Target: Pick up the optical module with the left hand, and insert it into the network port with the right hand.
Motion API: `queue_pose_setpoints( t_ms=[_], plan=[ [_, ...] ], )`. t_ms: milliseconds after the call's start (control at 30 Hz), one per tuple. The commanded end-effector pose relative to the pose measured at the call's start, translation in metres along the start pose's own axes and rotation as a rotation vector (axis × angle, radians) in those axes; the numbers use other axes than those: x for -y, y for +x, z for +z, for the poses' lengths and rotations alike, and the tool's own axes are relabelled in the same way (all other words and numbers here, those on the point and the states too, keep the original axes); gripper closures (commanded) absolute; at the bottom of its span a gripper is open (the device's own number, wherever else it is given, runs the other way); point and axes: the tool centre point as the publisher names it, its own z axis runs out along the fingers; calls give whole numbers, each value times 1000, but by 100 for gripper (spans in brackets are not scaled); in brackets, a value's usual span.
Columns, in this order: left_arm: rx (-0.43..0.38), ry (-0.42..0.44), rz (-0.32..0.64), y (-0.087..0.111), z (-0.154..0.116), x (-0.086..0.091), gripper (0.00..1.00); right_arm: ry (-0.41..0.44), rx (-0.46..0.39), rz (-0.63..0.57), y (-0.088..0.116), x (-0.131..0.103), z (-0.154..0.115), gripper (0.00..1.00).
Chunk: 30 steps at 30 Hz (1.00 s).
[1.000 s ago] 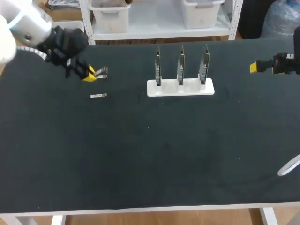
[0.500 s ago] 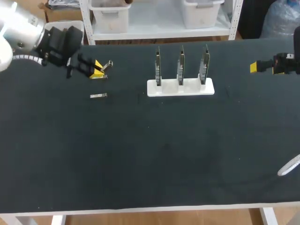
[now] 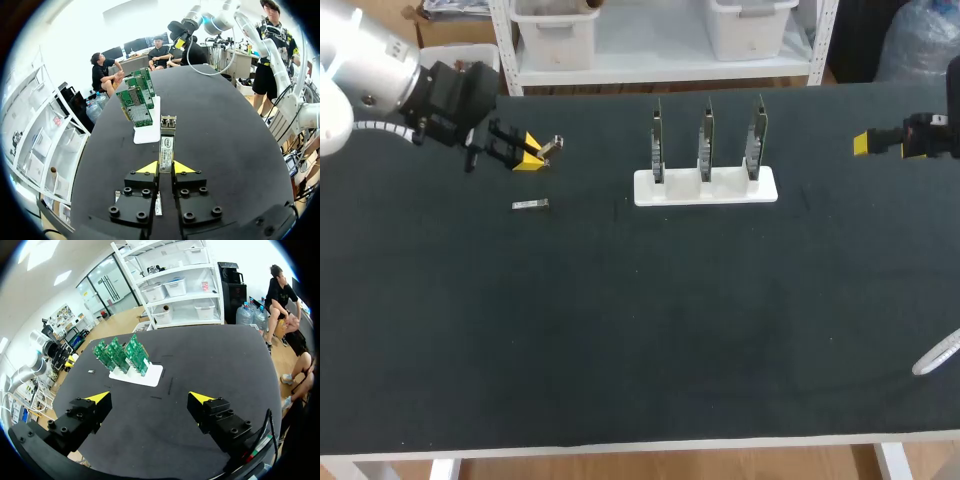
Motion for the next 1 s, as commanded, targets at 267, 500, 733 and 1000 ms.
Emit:
queue_pose_setpoints(
  t_ms=[267,500,733,1000],
  plan=[
    [104,78,64,-41,43,-4,100,1,1,0,0,0,0,0],
    [198,112,177,-97,74,-23,100,1,1,0,0,0,0,0],
    [192,61,211,-119,58,-35,100,1,1,0,0,0,0,0],
    [327,32,216,-124,50,-33,100,1,1,0,0,0,0,0]
  ],
)
